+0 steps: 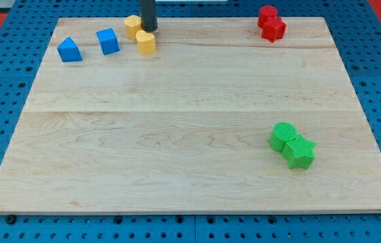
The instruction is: Place the yellow heart to the left of the red star
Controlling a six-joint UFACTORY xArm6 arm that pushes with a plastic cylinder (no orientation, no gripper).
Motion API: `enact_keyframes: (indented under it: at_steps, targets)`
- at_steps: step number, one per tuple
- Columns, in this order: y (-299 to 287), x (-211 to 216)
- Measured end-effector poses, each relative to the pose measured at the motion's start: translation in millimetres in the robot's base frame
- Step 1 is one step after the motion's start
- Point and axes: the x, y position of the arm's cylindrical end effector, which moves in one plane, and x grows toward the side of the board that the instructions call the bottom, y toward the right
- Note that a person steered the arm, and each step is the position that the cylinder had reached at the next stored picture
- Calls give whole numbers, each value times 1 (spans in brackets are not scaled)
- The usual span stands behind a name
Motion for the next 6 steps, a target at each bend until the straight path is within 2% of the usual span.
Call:
enact_keyframes:
  at_steps: [2, 3, 4, 5, 6]
  targets:
    - [-42, 0]
    - [-12, 0]
    - [59, 13]
    - [114, 58]
    - [99, 117]
